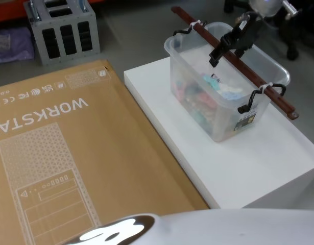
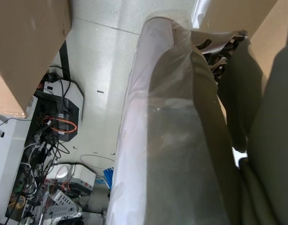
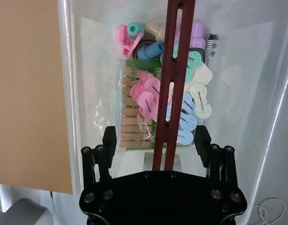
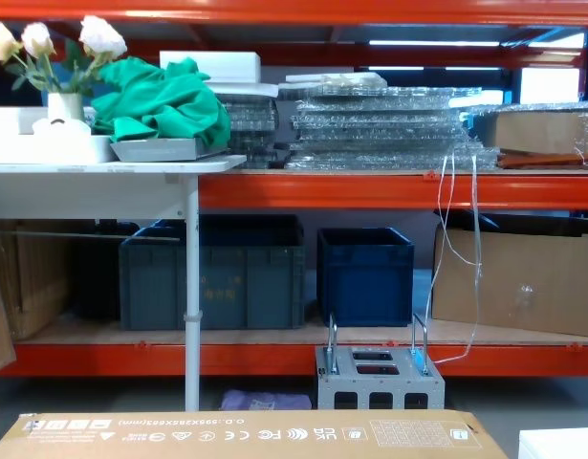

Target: Use one hand to grasp the basket and place it at the designated location.

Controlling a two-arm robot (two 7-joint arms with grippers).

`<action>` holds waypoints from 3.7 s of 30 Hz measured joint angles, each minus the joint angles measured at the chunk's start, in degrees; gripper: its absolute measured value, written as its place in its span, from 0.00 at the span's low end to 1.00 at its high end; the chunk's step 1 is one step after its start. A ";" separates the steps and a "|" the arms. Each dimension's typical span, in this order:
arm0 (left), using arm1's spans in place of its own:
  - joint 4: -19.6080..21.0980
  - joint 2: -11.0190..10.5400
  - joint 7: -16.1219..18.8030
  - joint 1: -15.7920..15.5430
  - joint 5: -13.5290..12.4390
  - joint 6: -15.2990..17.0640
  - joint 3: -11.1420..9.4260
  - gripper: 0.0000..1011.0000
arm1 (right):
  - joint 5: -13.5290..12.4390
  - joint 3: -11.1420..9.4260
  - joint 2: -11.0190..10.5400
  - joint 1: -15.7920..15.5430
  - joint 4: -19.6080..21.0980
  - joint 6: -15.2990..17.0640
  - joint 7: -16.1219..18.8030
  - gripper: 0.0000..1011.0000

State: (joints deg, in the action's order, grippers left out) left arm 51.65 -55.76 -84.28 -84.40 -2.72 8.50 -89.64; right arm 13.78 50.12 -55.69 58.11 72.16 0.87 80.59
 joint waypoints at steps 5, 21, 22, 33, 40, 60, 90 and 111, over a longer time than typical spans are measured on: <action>0.00 0.00 0.00 0.00 0.00 0.00 0.00 0.00 | 0.12 1.16 0.85 0.26 -1.52 -0.33 0.15 0.99; 0.00 0.00 0.00 0.00 0.00 0.00 0.00 0.00 | 0.51 4.28 2.62 1.33 -5.16 -0.51 -0.12 0.97; 0.00 0.00 0.00 0.00 0.00 0.00 0.00 0.00 | 0.51 4.33 2.60 1.34 -5.18 -0.52 -0.26 0.95; 0.00 0.00 0.00 0.00 0.00 0.00 0.00 0.00 | -0.02 4.93 2.41 1.81 -5.15 -0.69 -1.24 0.67; 0.00 0.00 0.00 0.00 0.00 0.00 0.00 0.00 | -0.13 5.37 2.62 2.15 -5.19 -0.66 -1.35 0.45; 0.00 0.00 0.00 0.00 0.00 0.00 0.00 0.00 | -0.44 5.95 2.27 2.69 -4.49 -0.03 -1.66 0.11; 0.00 0.00 0.00 0.00 0.00 0.00 0.00 0.00 | -7.25 1.67 -1.83 5.51 1.19 -2.55 1.08 0.07; 0.00 0.00 0.00 0.00 0.00 0.00 0.00 0.00 | -8.07 3.13 0.69 12.70 5.83 -9.00 5.59 0.07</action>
State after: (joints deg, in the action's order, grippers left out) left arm 51.66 -55.76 -84.28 -84.40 -2.72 8.50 -89.64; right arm 5.71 53.25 -54.99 70.82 77.99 -8.13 86.18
